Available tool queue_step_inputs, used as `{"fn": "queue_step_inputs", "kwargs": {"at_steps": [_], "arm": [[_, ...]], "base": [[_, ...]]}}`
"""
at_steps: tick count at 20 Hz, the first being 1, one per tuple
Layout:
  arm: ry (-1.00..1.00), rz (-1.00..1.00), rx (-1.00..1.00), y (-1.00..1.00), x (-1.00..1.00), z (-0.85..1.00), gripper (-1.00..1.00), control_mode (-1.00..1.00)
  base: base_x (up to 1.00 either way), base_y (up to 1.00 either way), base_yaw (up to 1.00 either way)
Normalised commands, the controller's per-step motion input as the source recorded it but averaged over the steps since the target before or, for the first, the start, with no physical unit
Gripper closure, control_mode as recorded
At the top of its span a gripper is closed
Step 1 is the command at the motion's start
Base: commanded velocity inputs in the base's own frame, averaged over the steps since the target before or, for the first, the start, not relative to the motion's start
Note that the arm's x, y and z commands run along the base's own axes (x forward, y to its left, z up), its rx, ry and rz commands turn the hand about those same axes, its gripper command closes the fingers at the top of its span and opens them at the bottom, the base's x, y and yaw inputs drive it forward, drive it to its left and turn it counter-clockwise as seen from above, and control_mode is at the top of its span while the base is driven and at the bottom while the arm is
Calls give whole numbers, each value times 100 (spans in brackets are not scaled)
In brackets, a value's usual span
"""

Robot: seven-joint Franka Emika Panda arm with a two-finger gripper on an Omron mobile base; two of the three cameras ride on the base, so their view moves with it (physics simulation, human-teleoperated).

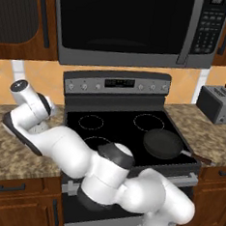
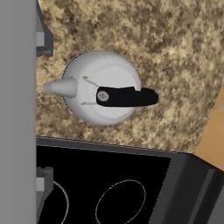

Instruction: Pick the kettle from the counter and place it on a stove burner. Then turn the burner on.

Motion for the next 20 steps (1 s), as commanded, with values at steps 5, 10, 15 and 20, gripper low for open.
{"fn": "queue_step_inputs", "kwargs": {"at_steps": [5,10,15,20], "arm": [[0,0,0,7,18,-38,-100,-100],[0,0,-1,0,18,-37,-100,-100],[0,0,0,3,21,-18,-100,-100],[0,0,0,10,21,-9,-100,-100]], "base": [[0,0,0],[0,0,0],[0,0,0],[0,0,0]]}}
